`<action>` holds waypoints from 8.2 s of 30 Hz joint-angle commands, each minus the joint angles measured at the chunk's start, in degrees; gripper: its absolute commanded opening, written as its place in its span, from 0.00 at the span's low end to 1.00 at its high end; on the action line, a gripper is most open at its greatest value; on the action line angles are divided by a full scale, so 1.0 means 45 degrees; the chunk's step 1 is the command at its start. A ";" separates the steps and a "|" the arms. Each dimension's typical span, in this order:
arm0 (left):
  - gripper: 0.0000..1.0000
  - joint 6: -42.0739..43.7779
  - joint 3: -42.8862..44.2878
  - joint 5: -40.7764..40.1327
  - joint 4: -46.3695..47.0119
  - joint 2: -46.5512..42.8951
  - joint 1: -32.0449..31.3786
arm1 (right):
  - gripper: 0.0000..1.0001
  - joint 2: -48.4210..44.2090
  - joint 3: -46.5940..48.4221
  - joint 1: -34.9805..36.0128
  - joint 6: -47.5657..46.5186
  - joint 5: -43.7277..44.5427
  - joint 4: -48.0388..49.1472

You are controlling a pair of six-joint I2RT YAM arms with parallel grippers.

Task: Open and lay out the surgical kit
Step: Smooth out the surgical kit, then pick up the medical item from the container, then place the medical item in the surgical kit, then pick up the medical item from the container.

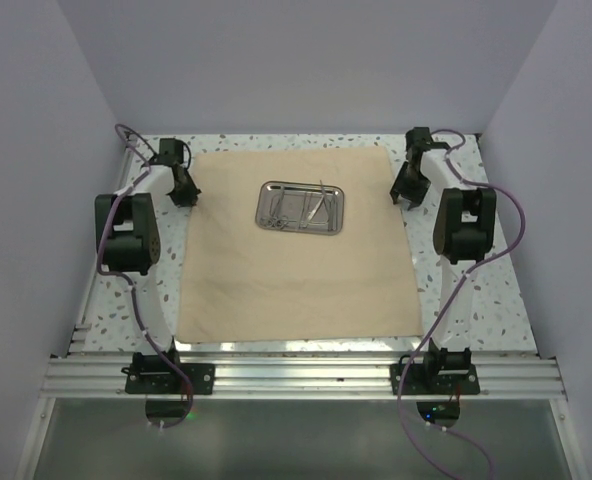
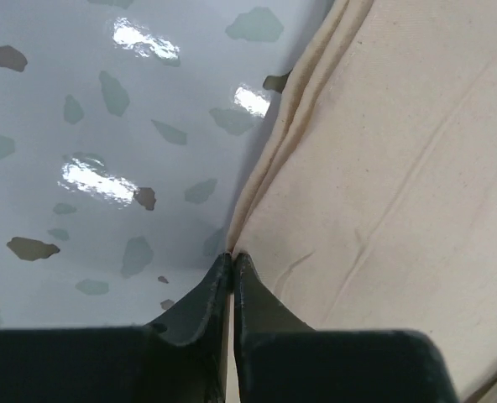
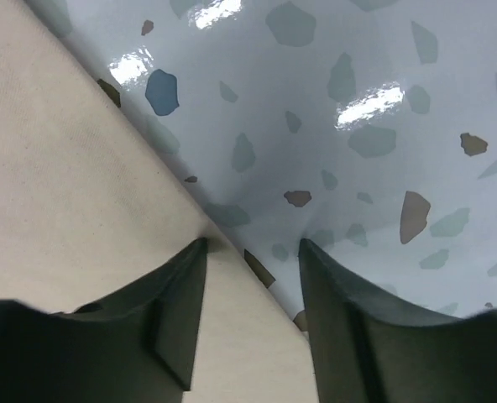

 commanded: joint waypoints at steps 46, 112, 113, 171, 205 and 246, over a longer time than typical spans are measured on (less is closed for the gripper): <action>0.59 0.2086 0.7324 0.1312 -0.2092 0.1321 -0.3190 | 0.85 -1.0565 -0.9055 0.0272 0.0578 -0.1692 0.0943; 0.59 0.2496 0.6940 -0.1400 -0.0179 0.3842 -0.5713 | 0.85 -1.4104 -1.1561 0.0410 -0.0300 -0.0794 -0.0934; 0.59 0.2496 0.6959 -0.1380 -0.0178 0.3901 -0.5713 | 0.85 -1.4123 -1.1581 0.0410 -0.0281 -0.0775 -0.0934; 0.00 0.1521 -0.4774 -0.2375 0.0252 -0.6737 -0.5830 | 0.84 -1.4807 -1.3046 0.0449 -0.0125 -0.1692 -0.0036; 0.73 0.2535 0.2072 -0.2299 -0.1212 -0.2705 -0.5810 | 0.84 -1.6173 -1.2518 0.0546 -0.0398 -0.1478 -0.1168; 0.03 0.2770 0.6959 -0.1009 -0.0940 0.4468 -0.5791 | 0.84 -1.3869 -1.2049 0.0527 -0.0067 -0.0599 -0.0583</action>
